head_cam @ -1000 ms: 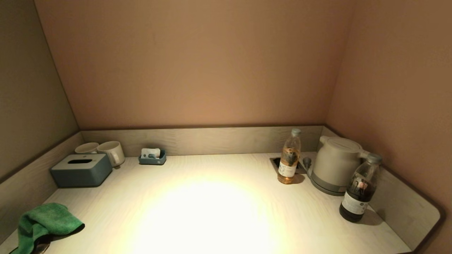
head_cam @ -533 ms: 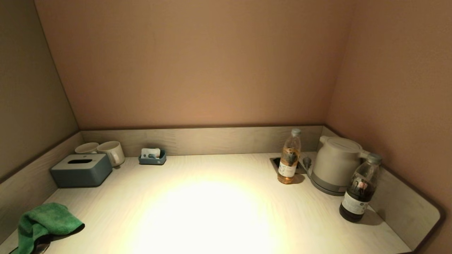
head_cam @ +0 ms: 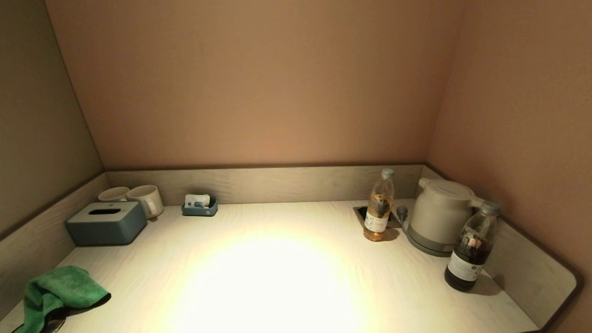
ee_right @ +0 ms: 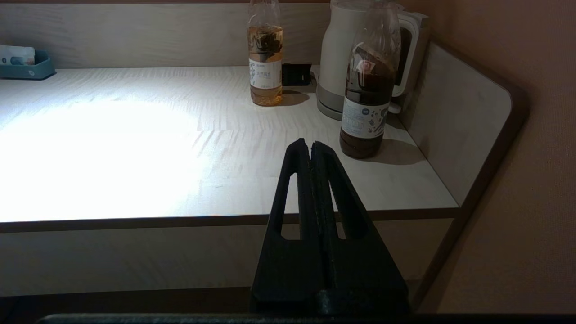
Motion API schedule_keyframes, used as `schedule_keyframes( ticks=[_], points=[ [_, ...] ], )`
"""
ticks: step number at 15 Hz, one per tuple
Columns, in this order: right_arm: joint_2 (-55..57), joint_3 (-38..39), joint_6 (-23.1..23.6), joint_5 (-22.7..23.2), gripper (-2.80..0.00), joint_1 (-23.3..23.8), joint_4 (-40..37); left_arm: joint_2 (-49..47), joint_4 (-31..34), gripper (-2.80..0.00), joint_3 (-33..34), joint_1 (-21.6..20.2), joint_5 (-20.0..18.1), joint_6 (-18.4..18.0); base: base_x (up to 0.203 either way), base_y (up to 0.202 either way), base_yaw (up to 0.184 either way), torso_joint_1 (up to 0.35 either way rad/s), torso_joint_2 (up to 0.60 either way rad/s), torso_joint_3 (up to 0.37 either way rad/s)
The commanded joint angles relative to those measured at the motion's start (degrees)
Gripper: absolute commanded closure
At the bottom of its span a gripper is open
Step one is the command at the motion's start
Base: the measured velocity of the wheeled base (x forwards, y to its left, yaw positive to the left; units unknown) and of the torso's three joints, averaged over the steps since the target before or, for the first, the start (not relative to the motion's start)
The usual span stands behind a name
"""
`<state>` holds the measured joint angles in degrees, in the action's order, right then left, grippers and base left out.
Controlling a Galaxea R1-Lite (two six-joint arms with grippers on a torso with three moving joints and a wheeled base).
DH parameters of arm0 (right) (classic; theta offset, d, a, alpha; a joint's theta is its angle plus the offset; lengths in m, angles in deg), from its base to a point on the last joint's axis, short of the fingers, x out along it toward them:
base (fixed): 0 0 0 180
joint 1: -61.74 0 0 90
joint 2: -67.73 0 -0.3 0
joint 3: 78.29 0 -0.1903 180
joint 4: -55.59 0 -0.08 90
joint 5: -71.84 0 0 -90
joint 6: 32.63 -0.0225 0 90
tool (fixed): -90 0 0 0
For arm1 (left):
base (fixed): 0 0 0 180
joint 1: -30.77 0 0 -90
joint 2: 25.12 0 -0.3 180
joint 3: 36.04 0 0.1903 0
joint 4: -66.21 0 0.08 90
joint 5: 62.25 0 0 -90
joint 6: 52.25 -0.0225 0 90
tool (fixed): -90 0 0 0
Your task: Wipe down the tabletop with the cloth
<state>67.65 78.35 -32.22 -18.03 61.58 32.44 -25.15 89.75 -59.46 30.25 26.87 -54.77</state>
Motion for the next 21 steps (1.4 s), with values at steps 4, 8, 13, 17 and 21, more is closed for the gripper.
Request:
schedule_keyframes(
  ticks=[4, 8, 13, 17, 21],
  points=[
    [0.07, 0.0, 0.03, 0.04, 0.0, -0.02, 0.04, 0.02, 0.0, 0.0, 0.05, -0.02, 0.0, -0.02, 0.0, 0.0, 0.0, 0.0, 0.0, 0.0],
    [0.07, 0.0, 0.03, 0.04, 0.0, -0.02, 0.04, 0.02, 0.0, 0.0, 0.05, -0.02, 0.0, -0.02, 0.0, 0.0, 0.0, 0.0, 0.0, 0.0],
    [0.07, 0.0, 0.03, 0.04, 0.0, -0.02, 0.04, 0.02, 0.0, 0.0, -0.04, -0.02, 0.0, -0.02, 0.0, 0.0, 0.0, 0.0, 0.0, 0.0],
    [0.07, 0.0, 0.03, 0.04, 0.0, -0.02, 0.04, 0.02, 0.0, 0.0, 0.05, -0.02, 0.0, -0.02, 0.0, 0.0, 0.0, 0.0, 0.0, 0.0],
    [0.07, 0.0, 0.03, 0.04, 0.0, -0.02, 0.04, 0.02, 0.0, 0.0, -0.04, -0.02, 0.0, -0.02, 0.0, 0.0, 0.0, 0.0, 0.0, 0.0]
  ],
)
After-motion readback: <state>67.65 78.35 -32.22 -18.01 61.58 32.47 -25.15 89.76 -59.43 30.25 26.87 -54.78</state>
